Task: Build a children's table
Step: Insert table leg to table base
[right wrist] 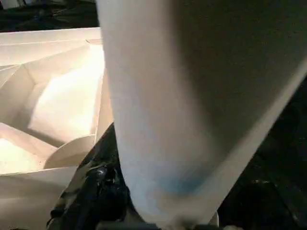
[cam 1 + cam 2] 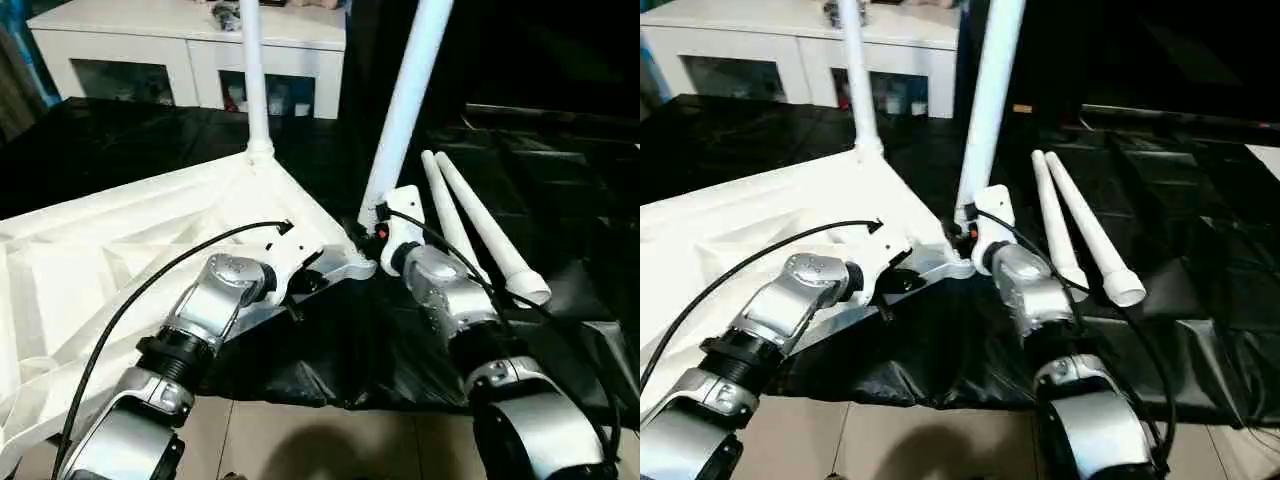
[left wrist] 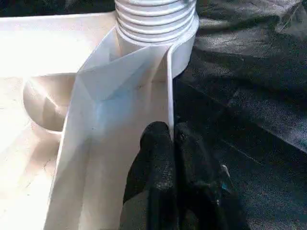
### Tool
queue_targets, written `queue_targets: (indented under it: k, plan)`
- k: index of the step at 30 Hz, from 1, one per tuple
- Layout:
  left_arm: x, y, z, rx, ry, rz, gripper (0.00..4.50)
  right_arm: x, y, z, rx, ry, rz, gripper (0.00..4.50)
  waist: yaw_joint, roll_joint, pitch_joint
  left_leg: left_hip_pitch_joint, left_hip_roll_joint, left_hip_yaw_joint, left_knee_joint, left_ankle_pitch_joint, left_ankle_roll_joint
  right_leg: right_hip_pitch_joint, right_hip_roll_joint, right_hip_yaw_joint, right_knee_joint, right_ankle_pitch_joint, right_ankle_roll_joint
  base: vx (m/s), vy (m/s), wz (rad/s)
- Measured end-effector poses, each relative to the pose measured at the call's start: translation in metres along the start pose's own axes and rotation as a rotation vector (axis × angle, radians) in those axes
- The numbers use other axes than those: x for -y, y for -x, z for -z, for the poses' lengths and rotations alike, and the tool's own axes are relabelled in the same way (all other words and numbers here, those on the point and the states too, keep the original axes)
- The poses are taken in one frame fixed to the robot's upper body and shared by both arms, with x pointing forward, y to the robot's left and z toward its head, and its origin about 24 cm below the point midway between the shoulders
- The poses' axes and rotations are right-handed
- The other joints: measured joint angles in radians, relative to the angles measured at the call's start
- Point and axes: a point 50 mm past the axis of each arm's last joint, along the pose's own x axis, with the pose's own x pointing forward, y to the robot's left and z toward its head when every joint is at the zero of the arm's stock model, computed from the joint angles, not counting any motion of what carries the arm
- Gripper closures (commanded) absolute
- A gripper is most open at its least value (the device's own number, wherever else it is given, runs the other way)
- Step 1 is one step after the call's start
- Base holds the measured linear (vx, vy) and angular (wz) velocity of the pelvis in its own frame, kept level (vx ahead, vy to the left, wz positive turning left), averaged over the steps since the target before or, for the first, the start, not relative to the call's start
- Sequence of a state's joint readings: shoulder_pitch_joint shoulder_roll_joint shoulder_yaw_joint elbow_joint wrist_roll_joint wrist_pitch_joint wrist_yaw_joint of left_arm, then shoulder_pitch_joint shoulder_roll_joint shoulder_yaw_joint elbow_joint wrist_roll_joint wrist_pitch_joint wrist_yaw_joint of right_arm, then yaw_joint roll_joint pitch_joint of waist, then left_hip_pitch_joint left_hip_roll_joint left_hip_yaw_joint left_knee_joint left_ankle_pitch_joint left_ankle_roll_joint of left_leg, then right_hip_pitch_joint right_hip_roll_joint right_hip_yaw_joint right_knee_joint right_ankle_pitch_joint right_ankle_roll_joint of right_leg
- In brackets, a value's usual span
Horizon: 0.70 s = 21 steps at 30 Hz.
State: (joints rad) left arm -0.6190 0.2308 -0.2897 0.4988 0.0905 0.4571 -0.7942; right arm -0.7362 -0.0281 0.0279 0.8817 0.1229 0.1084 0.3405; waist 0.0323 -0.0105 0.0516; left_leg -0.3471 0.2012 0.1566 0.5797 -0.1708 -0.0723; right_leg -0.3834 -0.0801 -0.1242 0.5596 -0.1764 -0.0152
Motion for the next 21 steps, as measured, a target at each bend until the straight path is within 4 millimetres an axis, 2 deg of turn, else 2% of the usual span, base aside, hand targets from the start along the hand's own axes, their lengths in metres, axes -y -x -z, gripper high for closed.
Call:
queue_targets:
  k: [5,7,12,13,17,21]
  plan:
    - [-0.001,0.001,0.001,-0.002,-0.003,-0.005,4.5,-0.002,-0.002,0.0,-0.001,0.013,-0.004,2.59,-0.002,0.0,0.0,0.002,0.0,0.0,0.0,0.0,0.0,-0.001,0.0,-0.001,-0.001,0.0,0.0,0.0,0.0,0.0]
    - [-0.002,0.002,0.001,-0.001,-0.006,-0.008,4.5,-0.003,-0.003,0.0,0.012,0.011,-0.004,2.03,-0.002,-0.001,0.002,0.002,0.0,0.0,0.0,0.0,0.0,-0.001,0.0,-0.002,-0.003,0.0,0.0,0.0,0.0,0.0]
    - [-0.003,0.003,0.0,0.008,-0.016,-0.007,4.5,-0.003,-0.003,0.006,0.01,-0.021,-0.006,1.73,-0.002,0.004,0.006,0.0,0.0,-0.003,-0.008,0.0,0.0,0.0,0.0,-0.011,-0.02,0.0,0.0,0.0,0.0,0.0]
    - [-0.004,0.004,-0.001,0.011,-0.02,-0.006,4.5,-0.003,-0.003,0.005,0.02,-0.019,-0.015,1.52,-0.002,0.004,0.007,-0.001,0.0,-0.003,-0.009,0.0,0.0,-0.001,0.0,-0.011,-0.021,0.0,0.0,0.0,0.0,0.0]
    - [-0.004,0.008,0.001,0.023,-0.027,0.003,4.5,-0.003,-0.001,0.006,0.048,-0.006,-0.067,1.31,-0.001,0.005,0.008,-0.002,0.0,0.0,-0.011,0.0,0.0,-0.004,-0.001,-0.008,-0.02,0.001,-0.002,0.0,0.0,0.0]
    - [-0.006,0.012,0.002,0.039,-0.052,0.037,4.5,0.0,0.003,0.004,0.06,0.03,-0.135,0.88,0.007,0.004,0.008,-0.004,0.0,0.009,-0.014,0.0,0.0,-0.012,-0.001,0.001,-0.013,0.008,-0.011,0.0,0.0,0.0]
